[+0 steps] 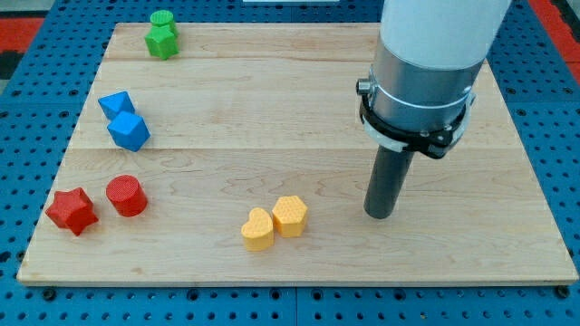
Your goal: Push the yellow hexagon into the blue blocks
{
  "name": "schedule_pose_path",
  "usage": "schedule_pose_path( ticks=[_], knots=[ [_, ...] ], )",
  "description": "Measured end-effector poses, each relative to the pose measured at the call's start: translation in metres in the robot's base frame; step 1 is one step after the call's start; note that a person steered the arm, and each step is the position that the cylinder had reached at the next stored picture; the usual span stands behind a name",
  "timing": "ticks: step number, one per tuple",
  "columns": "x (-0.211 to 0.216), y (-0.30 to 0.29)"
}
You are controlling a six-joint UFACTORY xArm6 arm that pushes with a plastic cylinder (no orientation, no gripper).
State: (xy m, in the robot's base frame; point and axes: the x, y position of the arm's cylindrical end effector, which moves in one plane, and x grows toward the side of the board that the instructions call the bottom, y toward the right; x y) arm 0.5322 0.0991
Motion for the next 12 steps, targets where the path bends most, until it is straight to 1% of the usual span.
schedule_pose_path(
  ticks=[3, 4, 5, 6, 7, 8, 9, 10, 11, 12],
  knots=[
    [0.000, 0.011],
    [-0.028, 0.014],
    [-0.119, -0.039],
    [-0.163, -0.083],
    [-0.139, -0.083],
    [-0.057, 0.024],
    [0.030, 0.064],
    [0.075, -0.020],
    [0.014, -0.071],
    [-0.019, -0.105]
  ],
)
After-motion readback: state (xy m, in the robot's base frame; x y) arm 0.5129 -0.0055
